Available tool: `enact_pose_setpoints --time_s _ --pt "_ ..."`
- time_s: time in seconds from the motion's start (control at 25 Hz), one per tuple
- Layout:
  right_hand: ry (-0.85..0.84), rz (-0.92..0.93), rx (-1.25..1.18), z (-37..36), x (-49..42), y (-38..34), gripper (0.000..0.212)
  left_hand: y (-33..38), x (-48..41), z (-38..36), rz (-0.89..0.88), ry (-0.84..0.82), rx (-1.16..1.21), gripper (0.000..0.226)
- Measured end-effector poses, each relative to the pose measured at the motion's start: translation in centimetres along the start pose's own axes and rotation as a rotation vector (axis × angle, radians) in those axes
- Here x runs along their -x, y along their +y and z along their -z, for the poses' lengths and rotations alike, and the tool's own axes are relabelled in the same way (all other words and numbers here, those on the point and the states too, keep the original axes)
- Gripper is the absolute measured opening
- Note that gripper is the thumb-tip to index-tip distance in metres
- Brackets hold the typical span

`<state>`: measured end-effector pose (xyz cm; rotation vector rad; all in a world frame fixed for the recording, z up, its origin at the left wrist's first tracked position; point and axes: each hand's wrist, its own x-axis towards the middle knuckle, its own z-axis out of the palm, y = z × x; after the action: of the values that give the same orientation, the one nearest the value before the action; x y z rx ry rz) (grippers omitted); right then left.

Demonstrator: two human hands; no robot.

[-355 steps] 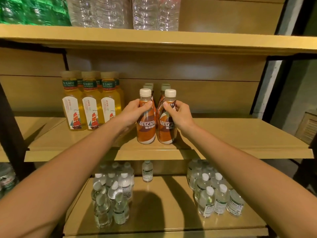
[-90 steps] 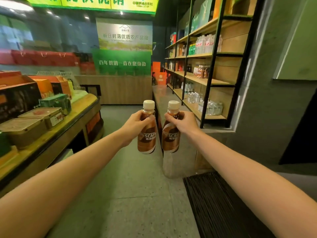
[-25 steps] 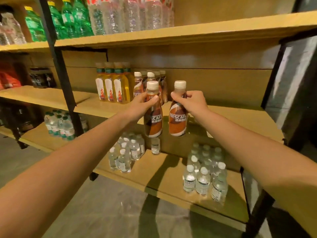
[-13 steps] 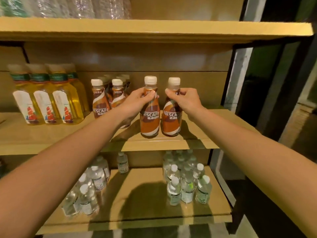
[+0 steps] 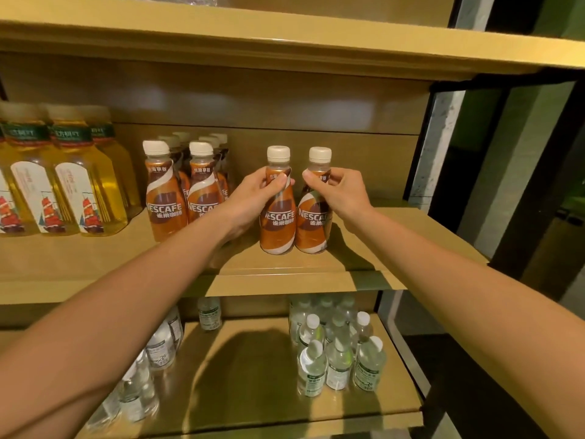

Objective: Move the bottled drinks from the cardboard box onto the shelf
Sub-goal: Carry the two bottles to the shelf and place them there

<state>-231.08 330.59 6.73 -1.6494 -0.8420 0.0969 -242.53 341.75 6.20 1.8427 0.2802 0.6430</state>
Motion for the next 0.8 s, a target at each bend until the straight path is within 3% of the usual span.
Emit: enact_pose_setpoints --time_s 0.24,0.44,0.6,0.8 --pt "-0.170 -0.088 -0.010 1.3 1.1 1.0 0.062 -0.6 1.9 -0.8 0.030 0.072 -0.008 0.054" --pt "-0.314 -0.095 0.301 1.4 3.3 5.4 0.056 -3.8 4.7 -2.0 0.120 0.107 -0.453 0.056" --pt "-0.254 -0.060 0.470 0.4 3.0 6.5 0.053 -6.6 3.3 -1.6 0.235 0.099 -0.850 0.077" --pt "-0.281 -0.061 0.490 -0.2 0.8 7.0 0.045 -8.4 0.0 -1.2 0.224 0.074 -1.021 0.080"
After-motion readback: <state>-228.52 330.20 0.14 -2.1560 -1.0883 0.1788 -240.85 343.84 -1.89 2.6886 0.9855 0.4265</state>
